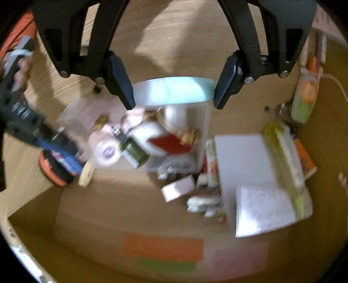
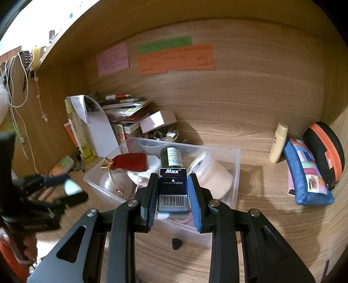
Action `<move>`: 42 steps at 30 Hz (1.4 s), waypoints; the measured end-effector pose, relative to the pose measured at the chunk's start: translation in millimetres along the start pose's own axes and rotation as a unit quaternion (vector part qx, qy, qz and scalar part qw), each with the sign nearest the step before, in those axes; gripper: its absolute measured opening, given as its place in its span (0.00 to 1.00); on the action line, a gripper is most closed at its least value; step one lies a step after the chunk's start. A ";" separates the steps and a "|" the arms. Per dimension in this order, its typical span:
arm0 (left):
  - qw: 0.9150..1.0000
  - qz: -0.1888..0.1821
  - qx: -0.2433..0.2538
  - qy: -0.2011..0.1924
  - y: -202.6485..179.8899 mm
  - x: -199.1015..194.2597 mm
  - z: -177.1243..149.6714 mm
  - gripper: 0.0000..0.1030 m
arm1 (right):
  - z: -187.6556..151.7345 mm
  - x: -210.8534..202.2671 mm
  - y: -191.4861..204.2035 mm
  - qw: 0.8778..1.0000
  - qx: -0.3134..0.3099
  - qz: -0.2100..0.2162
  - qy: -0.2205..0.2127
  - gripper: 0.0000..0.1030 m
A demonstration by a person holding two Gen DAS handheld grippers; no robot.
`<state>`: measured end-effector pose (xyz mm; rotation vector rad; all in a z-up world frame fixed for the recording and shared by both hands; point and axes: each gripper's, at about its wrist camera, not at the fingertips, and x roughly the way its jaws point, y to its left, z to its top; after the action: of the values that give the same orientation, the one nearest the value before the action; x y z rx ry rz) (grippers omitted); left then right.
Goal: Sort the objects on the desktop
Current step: 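Carry the tube and Max box into the clear box and open both tools, then withdraw both tools from the box toward the table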
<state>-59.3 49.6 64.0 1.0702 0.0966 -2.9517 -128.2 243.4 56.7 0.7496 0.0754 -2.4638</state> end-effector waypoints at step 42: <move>0.999 -0.032 0.031 0.002 -16.0 41.3 58.7 0.86 | 6.3 25.7 29.1 0.994 -0.074 -0.081 0.024 0.68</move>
<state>-129.0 63.1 83.4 1.0999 0.0394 -3.0299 -133.6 204.8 51.5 0.7644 0.3461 -2.5590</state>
